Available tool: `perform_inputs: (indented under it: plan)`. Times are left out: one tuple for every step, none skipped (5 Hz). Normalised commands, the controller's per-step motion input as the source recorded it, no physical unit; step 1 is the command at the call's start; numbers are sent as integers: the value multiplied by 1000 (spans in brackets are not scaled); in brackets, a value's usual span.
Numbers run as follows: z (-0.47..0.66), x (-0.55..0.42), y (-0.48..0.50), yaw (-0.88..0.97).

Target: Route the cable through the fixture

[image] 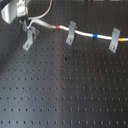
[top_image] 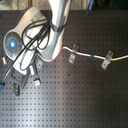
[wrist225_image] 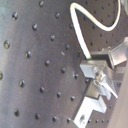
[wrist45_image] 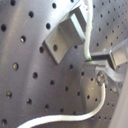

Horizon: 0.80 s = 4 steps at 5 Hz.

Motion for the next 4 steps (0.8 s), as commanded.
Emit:
perform_inputs:
  plan:
    - [31,-156,130,294]
    - [0,-163,104,306]
    - [0,-141,30,277]
    - [48,-32,-31,63]
